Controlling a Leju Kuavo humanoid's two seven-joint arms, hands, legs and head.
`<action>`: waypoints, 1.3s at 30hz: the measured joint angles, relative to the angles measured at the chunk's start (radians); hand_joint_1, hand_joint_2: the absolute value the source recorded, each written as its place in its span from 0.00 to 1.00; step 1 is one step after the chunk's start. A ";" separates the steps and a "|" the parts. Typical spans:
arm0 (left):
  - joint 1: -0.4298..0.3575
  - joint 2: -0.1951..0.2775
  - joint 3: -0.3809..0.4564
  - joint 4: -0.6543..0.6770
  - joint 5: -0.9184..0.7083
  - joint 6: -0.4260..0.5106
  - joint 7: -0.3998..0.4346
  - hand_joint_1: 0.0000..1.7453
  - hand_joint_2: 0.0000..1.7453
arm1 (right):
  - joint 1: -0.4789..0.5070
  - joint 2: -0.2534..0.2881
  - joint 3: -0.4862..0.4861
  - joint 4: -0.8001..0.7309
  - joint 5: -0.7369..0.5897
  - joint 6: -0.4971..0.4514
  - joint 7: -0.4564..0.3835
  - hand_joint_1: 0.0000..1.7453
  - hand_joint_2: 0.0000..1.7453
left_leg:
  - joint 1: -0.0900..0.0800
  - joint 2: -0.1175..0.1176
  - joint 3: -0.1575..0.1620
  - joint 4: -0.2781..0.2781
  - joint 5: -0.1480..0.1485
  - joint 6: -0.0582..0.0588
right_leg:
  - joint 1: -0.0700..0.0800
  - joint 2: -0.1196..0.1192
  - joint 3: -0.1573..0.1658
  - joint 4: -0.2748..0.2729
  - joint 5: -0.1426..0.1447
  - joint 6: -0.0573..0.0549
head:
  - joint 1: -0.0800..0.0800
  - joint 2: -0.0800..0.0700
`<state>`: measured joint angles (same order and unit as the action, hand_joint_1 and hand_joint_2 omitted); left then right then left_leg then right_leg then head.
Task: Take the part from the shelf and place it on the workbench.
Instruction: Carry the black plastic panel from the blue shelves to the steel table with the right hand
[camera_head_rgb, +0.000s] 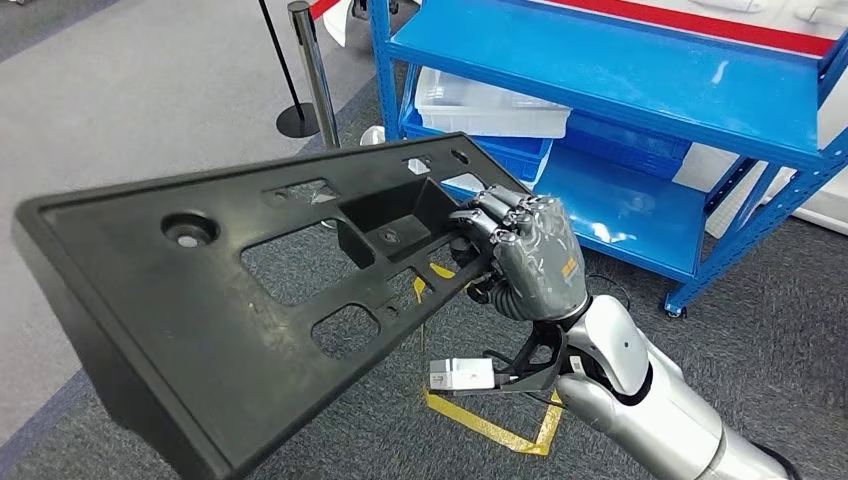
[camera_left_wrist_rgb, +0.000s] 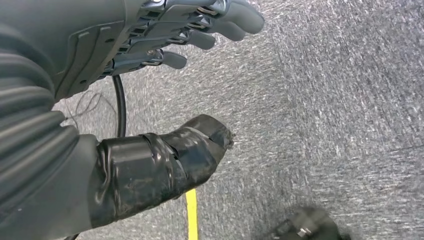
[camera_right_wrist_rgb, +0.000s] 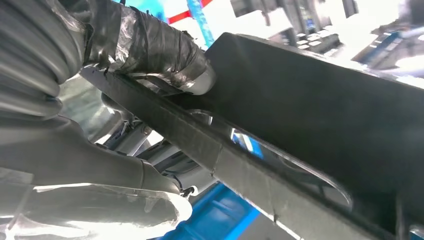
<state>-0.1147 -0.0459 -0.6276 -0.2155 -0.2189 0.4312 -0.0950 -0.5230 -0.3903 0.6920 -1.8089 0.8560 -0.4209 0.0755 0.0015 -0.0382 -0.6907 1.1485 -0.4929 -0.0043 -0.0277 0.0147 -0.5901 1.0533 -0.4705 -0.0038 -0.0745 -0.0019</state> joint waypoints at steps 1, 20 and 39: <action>-0.002 0.000 -0.002 0.000 0.000 0.000 0.000 0.00 1.00 | 0.001 0.000 0.000 -0.004 0.000 0.000 0.000 1.00 1.00 | 0.004 0.014 -0.029 0.060 -0.026 -0.006 | 0.001 -0.011 0.000 0.000 -0.001 -0.001 | -0.003 0.000; -0.080 -0.019 -0.054 -0.013 -0.045 -0.061 0.106 0.00 1.00 | 0.057 0.001 -0.010 -0.074 -0.007 -0.007 0.015 1.00 1.00 | -0.006 -0.017 0.068 -0.129 0.073 0.050 | 0.009 -0.014 -0.106 0.237 -0.096 0.027 | 0.004 0.000; -0.165 -0.030 -0.104 -0.022 -0.086 -0.156 0.134 0.00 1.00 | 0.058 0.024 -0.010 -0.174 0.056 0.027 0.081 1.00 1.00 | -0.013 0.079 0.023 -0.081 0.074 0.019 | 0.012 -0.087 -0.001 0.013 -0.013 0.001 | -0.009 0.000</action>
<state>-0.2796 -0.0754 -0.7318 -0.2379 -0.3051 0.2756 0.0386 -0.4649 -0.3662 0.6821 -1.9832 0.9121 -0.3937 0.1568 -0.0115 0.0409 -0.6675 1.0680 -0.4188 0.0147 -0.0160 -0.0720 -0.5914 1.0662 -0.4835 -0.0023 -0.0834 -0.0019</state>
